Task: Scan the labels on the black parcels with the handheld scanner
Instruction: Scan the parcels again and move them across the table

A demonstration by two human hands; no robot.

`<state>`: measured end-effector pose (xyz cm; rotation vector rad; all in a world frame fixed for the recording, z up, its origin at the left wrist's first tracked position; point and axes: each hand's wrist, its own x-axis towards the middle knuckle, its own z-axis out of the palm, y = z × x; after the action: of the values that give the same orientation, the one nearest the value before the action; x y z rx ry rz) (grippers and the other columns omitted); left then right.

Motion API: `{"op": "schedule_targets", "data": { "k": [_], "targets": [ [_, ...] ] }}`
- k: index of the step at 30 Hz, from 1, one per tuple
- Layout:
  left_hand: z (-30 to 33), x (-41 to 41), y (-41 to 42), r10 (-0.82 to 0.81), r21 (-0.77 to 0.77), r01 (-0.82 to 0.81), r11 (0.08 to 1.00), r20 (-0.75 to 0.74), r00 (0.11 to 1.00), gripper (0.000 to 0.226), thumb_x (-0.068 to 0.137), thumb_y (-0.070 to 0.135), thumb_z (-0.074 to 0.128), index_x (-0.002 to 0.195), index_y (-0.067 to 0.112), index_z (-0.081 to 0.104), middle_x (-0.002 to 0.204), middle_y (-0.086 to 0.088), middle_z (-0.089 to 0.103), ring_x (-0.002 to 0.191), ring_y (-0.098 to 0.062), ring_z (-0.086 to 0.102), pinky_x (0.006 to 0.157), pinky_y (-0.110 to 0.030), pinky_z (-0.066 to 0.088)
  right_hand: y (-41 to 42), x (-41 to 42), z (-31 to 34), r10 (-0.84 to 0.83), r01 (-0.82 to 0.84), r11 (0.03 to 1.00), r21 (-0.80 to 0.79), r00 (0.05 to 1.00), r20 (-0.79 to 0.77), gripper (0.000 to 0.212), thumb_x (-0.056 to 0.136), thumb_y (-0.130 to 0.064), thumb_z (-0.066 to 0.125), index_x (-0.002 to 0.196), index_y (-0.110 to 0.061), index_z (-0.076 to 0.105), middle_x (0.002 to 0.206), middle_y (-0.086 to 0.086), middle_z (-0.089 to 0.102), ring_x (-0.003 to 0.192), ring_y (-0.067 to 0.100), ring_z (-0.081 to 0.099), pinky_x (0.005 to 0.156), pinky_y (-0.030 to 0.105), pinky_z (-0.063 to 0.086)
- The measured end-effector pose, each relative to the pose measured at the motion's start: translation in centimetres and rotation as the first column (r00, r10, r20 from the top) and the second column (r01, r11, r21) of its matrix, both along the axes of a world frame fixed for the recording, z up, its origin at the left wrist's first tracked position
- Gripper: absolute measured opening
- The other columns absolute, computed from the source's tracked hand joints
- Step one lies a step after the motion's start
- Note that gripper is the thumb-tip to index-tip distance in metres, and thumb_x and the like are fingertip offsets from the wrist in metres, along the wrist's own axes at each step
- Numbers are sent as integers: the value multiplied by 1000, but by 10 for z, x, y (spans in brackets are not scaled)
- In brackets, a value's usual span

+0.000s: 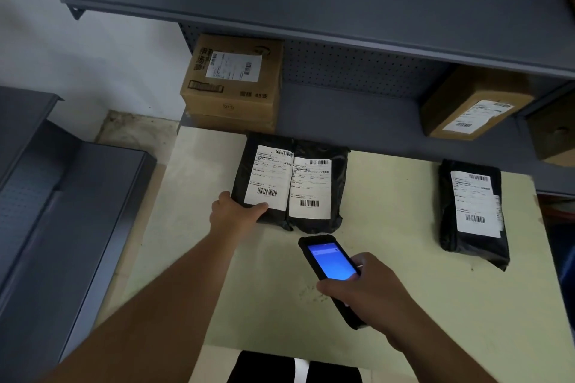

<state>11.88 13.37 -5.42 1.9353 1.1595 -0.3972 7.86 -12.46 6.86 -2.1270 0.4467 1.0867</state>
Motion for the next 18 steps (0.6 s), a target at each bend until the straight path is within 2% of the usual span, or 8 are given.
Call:
{"op": "schedule_targets", "data": {
  "k": [2,7,11,14,18],
  "targets": [
    [-4,4,-3,-3,-18,3,1000,-4,1000,93,66,52,87,141,12,48,135,-12,56,122,-36,60,101,-52,55,1,-1,-1,-8,8,1000,-10,1000,-6,49,70,-42,89,104,-27,58,98,3,72,69,15,66,53,25,49],
    [-14,17,-6,63,-84,-65,994,-28,998,111,54,51,95,142,11,40,137,-11,57,127,-37,57,104,-53,53,-1,-1,-5,-28,28,1000,-15,999,-25,51,68,-44,88,105,-27,57,99,5,72,71,16,68,55,26,51],
    [-23,22,-6,97,-122,-106,987,-77,992,119,44,50,96,141,10,40,139,-11,55,127,-36,57,105,-54,53,-7,-2,-9,-47,46,999,-26,998,-52,53,67,-46,87,106,-27,57,100,6,72,72,16,67,58,27,53],
    [-28,20,-11,59,-65,-65,996,-88,994,114,51,48,97,143,10,40,139,-12,55,129,-38,55,106,-54,52,-12,-3,-11,-57,56,998,-27,997,-59,51,69,-44,88,106,-25,58,102,8,73,68,15,65,56,25,51],
    [-29,21,-21,34,-43,-37,998,-74,997,95,64,42,93,138,8,45,137,-13,58,127,-39,56,104,-50,53,-17,-4,-13,-47,45,998,-37,998,-52,49,71,-42,88,106,-24,58,100,6,73,67,15,66,55,24,51]
  ]
}}
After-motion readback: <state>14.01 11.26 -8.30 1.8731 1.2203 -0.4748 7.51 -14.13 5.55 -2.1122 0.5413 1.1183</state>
